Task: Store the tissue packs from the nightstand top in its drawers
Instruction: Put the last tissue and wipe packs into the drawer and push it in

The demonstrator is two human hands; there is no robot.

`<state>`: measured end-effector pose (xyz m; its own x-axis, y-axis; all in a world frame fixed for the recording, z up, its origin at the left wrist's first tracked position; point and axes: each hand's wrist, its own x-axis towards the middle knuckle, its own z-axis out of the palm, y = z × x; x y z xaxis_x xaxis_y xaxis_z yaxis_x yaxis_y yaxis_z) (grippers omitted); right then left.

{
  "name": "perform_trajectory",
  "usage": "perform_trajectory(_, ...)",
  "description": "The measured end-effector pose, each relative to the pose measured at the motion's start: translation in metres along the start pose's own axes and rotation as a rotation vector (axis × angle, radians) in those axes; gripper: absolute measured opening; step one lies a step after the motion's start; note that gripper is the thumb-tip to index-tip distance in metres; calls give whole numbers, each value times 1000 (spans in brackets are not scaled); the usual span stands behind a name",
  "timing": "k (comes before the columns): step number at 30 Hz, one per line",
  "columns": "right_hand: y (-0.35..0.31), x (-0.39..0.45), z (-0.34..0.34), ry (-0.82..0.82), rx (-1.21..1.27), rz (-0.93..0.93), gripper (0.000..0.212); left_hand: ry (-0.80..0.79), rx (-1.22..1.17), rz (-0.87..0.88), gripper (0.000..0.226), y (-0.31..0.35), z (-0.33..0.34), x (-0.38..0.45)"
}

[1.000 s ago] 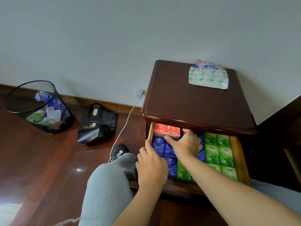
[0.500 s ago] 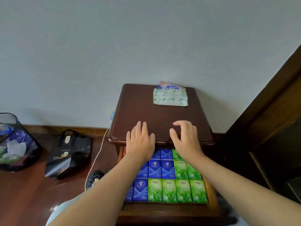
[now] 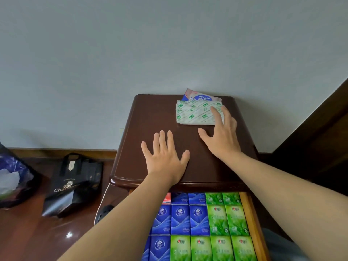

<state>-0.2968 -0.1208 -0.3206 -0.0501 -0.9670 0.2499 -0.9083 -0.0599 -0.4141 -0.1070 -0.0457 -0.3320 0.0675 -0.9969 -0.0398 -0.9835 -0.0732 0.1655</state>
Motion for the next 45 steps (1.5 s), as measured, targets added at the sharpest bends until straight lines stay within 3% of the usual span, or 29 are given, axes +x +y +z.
perform_trajectory(8, 1, 14, 5, -107, -167, -39, 71, 9, -60, 24, 95, -3, -2, 3)
perform_trajectory(12, 5, -32, -9, -182, -163, -57, 67, -8, -125, 103, 99, -13, -6, -10)
perform_trajectory(16, 12, -101, -33, -147, -143, -142, 69, 16, -179, 135, 100, -14, -5, -50)
perform_trajectory(23, 25, -195, -67, -128, -68, -267, 57, 114, -545, 194, 73, -2, 7, -146)
perform_trajectory(26, 28, -215, -79, -77, 55, -162, 42, 143, -701, 120, 57, -6, 13, -181)
perform_trajectory(30, 28, -252, -82, -116, 169, -115, 41, 97, -771, 36, 45, -10, 19, -214)
perform_trajectory(33, 25, -276, -75, -164, 273, 51, 46, 70, -785, 16, 41, -14, 21, -223)
perform_trajectory(37, 17, -286, -65, -231, 855, 619, 63, 1, -772, -12, 49, -19, 22, -226)
perform_trajectory(40, 15, -274, -61, -200, 1246, 929, 41, 16, -785, 8, 51, -17, 22, -225)
perform_trajectory(42, 16, -267, -59, -161, 1196, 1019, 28, -12, -797, 30, 60, -14, 22, -223)
perform_trajectory(45, 18, -258, -50, -113, 1080, 1032, 31, -120, -853, 13, 77, -10, 22, -222)
